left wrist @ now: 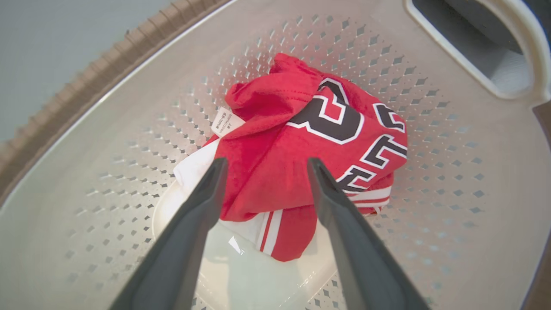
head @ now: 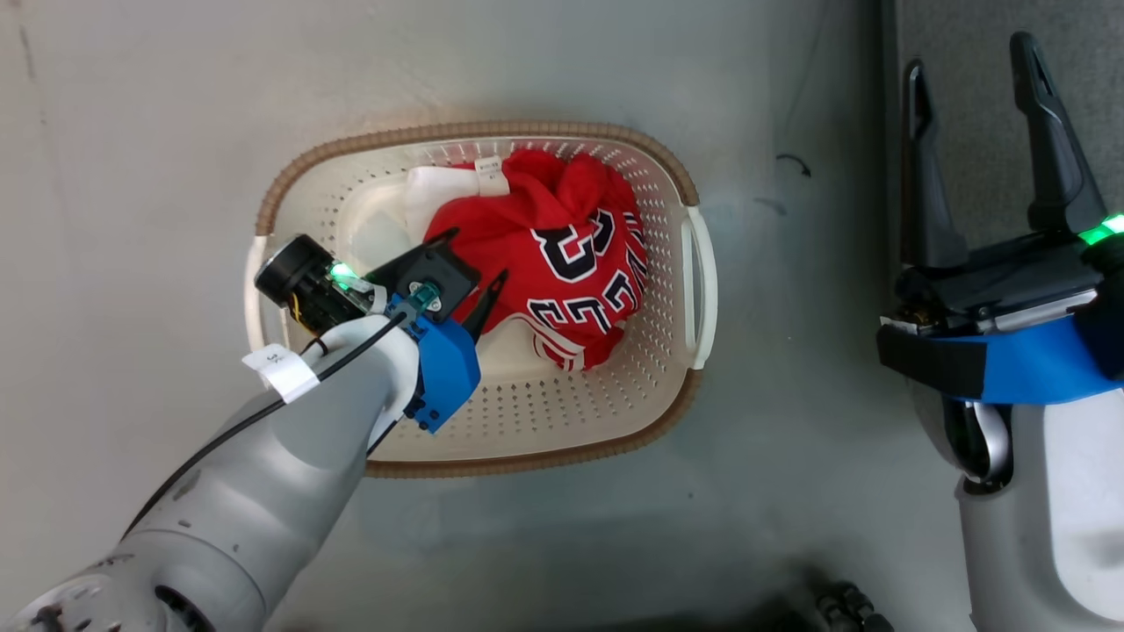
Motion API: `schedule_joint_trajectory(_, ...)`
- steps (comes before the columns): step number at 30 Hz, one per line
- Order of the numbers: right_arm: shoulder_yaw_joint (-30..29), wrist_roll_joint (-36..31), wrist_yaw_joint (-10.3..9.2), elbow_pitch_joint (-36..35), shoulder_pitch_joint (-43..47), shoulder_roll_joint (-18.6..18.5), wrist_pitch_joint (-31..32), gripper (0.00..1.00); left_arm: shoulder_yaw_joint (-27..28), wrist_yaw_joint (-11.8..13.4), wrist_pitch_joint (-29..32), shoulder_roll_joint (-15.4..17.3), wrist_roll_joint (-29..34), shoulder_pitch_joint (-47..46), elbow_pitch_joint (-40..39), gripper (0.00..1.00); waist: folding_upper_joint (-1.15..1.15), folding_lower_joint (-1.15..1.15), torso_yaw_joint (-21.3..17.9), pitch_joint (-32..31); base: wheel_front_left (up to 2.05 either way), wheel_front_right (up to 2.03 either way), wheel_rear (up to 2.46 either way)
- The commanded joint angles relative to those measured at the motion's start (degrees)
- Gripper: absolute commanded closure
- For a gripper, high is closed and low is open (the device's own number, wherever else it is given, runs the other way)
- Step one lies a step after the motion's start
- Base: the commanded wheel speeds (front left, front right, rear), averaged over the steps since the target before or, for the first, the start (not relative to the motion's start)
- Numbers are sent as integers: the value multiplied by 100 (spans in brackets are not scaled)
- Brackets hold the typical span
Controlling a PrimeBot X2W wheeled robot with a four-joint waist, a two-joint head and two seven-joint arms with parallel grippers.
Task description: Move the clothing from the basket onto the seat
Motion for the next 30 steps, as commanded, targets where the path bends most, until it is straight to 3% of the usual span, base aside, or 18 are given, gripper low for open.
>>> schedule_joint_trajectory(1, -16, -25, 2, -58, -101, 3, -4, 0, -63, -9, 10, 32, -21, -141, 56, 0, 0, -1, -71, 199, 0, 0, 0)
schedule_joint_trajectory(18, -75, 23, 3, -524, 137, 3, -4, 0, -442, -9, 179, 273, 301, -722, 499, 0, 0, -1, -341, 912, 0, 0, 0)
schedule_joint_trajectory(30, -63, -30, 3, -764, 323, 3, -3, 0, -460, -9, 316, 126, 800, -819, 576, 0, 0, -1, -463, 1151, 0, 0, 0)
